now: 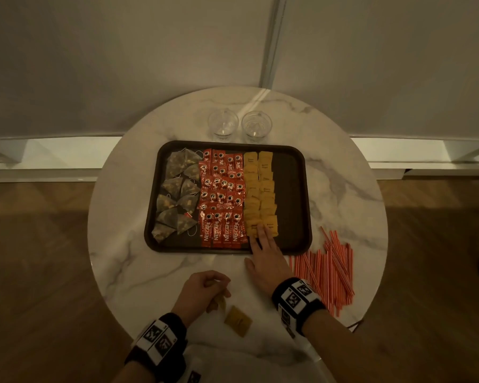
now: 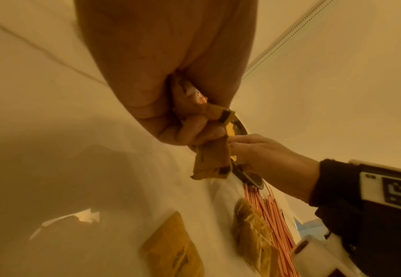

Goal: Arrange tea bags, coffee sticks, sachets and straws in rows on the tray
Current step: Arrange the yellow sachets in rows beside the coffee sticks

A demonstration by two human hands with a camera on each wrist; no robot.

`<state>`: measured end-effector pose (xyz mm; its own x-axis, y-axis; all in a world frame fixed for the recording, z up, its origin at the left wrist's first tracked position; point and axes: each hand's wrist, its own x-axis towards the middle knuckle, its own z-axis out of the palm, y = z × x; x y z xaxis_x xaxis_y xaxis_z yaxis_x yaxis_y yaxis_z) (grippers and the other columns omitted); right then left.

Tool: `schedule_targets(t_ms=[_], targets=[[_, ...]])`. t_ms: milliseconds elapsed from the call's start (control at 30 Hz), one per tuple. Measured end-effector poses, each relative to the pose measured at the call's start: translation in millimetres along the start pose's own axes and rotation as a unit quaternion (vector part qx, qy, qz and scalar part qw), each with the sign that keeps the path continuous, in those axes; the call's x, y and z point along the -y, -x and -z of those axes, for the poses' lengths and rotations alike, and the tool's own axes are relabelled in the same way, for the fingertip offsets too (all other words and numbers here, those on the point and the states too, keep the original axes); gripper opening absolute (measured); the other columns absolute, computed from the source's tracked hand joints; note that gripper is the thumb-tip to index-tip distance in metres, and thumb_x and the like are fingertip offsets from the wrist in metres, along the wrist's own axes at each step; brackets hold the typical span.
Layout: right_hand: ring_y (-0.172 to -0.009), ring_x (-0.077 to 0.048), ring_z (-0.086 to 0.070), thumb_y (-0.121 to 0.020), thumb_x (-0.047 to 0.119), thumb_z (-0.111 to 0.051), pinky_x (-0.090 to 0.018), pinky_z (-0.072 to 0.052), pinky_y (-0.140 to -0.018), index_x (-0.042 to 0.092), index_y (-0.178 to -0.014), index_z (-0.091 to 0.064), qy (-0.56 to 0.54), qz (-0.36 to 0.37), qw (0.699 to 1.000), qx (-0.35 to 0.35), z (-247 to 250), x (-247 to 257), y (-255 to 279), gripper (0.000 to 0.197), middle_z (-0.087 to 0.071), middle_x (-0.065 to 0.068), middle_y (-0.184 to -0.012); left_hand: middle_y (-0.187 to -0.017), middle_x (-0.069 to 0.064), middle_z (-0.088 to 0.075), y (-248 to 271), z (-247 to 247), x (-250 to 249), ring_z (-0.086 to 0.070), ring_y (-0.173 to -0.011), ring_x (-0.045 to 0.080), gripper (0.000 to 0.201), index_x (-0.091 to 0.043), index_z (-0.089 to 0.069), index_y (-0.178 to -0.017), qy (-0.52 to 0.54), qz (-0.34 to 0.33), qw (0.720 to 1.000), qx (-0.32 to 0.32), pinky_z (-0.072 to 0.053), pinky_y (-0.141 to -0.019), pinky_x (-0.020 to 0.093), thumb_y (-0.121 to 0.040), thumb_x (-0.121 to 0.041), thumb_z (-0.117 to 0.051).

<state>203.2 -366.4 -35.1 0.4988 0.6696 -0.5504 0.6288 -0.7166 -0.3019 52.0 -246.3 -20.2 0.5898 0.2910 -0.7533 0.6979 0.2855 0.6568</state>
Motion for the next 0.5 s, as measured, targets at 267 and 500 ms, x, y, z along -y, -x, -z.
schedule_targets(t_ms=[267,500], targets=[[-0.15,-0.027,0.002,-0.099,0.024,-0.046,-0.043,-0.014,-0.123,0.014,-0.153,-0.02,-0.113,0.022,0.992,-0.06,10,4,7,0.061,0.002,-0.009,-0.162,-0.087,0.021,-0.073,1,-1,-6,-0.048,-0.042,0.011,0.022,0.002,-0.067,-0.1,0.004,-0.022,0.999,0.036,-0.038,-0.04,0.021,-0.09,0.01,-0.05],[-0.103,-0.01,-0.051,-0.092,0.013,-0.053,-0.022,-0.04,-0.091,0.014,-0.115,-0.06,-0.234,0.038,0.963,-0.13,-9,-9,50,0.024,-0.047,0.003,-0.121,-0.08,0.011,-0.072,-2,20,2,-0.055,-0.049,0.009,0.019,-0.002,-0.069,-0.091,0.045,-0.028,0.996,-0.075,-0.043,-0.048,0.019,-0.091,0.007,-0.052]])
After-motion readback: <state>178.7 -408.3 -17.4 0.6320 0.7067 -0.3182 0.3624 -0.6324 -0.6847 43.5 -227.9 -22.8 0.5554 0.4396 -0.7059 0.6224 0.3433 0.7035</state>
